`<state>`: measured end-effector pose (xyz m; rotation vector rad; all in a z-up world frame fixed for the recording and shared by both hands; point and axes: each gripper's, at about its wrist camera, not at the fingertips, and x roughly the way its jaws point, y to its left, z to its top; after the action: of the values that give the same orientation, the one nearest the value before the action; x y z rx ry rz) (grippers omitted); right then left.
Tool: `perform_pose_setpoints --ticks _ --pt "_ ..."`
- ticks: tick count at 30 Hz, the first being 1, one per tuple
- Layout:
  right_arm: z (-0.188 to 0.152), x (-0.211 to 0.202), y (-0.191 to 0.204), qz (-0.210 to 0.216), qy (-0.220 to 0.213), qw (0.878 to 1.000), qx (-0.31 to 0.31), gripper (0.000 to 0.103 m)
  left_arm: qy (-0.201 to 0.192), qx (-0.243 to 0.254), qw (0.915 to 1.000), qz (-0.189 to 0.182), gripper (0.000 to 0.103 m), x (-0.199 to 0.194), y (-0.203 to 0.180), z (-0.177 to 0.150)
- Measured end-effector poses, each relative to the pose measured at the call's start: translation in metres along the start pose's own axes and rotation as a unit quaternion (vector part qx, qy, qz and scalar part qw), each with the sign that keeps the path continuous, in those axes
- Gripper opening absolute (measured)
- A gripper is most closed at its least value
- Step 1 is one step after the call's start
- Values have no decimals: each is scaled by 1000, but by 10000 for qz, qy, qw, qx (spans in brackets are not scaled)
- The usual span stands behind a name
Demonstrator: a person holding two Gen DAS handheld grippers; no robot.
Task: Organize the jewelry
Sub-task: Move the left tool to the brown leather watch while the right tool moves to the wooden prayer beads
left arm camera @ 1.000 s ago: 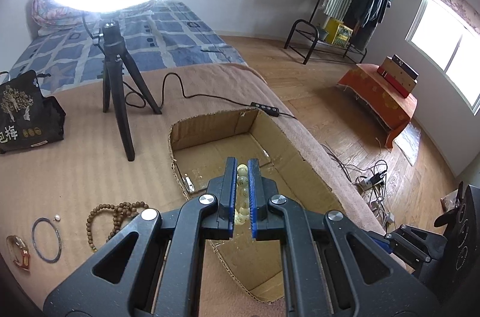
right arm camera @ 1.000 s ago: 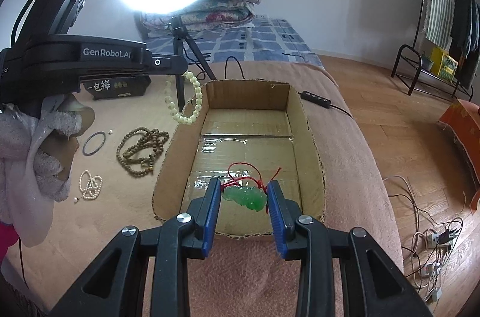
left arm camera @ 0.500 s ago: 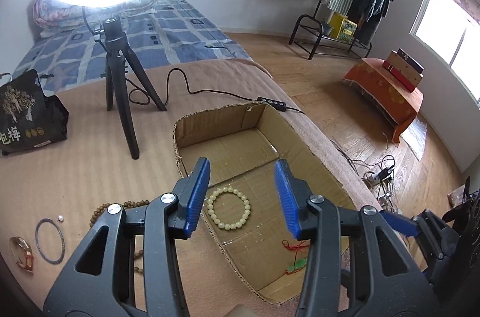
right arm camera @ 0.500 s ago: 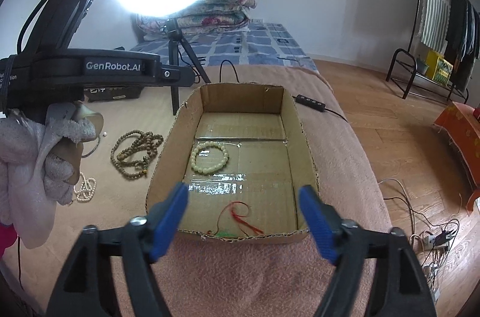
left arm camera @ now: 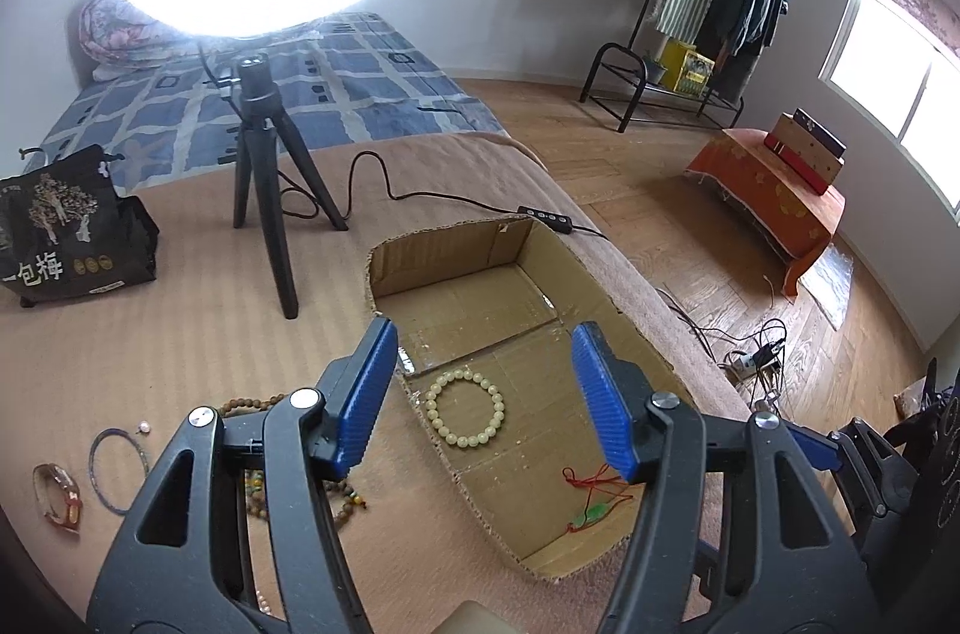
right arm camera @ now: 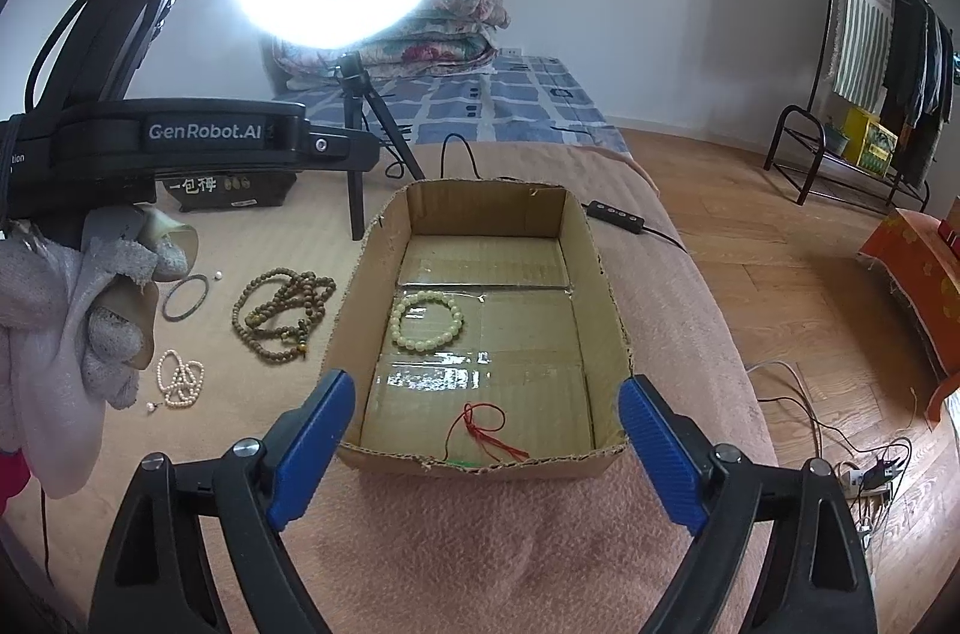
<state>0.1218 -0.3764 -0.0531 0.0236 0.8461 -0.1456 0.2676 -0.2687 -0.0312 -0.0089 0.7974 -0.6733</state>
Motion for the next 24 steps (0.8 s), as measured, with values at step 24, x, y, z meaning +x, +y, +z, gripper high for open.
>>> perform_pose_setpoints --ticks 24 --pt "7 -26 61 434 -189 9984 -317 91 -498 -381 9956 703 62 -122 110 -34"
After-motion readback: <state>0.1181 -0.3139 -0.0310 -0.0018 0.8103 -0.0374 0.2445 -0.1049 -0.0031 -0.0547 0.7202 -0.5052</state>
